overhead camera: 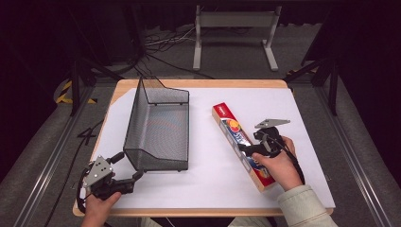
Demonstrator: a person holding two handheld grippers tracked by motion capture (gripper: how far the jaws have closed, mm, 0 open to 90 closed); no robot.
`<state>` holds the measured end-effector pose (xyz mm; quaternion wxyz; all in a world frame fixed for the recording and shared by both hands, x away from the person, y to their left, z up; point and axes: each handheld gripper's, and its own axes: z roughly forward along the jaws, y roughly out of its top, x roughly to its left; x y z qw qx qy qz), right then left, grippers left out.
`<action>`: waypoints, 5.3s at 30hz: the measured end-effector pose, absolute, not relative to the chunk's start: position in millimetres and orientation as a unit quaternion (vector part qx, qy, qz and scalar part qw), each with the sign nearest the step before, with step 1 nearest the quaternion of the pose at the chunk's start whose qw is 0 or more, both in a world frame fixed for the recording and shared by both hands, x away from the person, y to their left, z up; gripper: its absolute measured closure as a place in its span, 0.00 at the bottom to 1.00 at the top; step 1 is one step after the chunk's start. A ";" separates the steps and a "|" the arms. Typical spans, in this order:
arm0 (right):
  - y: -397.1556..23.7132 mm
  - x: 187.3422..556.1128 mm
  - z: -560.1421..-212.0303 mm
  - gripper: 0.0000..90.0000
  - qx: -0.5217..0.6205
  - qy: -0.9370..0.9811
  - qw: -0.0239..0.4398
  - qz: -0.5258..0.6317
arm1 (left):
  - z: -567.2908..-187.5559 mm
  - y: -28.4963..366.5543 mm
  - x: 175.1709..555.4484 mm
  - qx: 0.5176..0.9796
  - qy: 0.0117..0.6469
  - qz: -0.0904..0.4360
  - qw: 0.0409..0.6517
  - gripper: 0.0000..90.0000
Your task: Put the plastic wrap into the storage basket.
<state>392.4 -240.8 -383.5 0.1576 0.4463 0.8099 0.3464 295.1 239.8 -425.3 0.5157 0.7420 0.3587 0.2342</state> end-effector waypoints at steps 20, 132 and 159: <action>-224.7 402.5 -406.8 0.27 0.461 0.838 0.125 0.263 | -426.3 239.4 295.6 0.743 0.359 0.234 0.514 0.13; -92.1 417.6 -288.9 0.46 0.434 0.852 0.111 0.271 | -426.8 241.4 296.1 0.741 0.356 0.235 0.518 0.13; -33.7 432.8 -295.1 0.46 0.449 0.848 0.105 0.261 | -426.5 238.2 297.9 0.744 0.352 0.234 0.518 0.13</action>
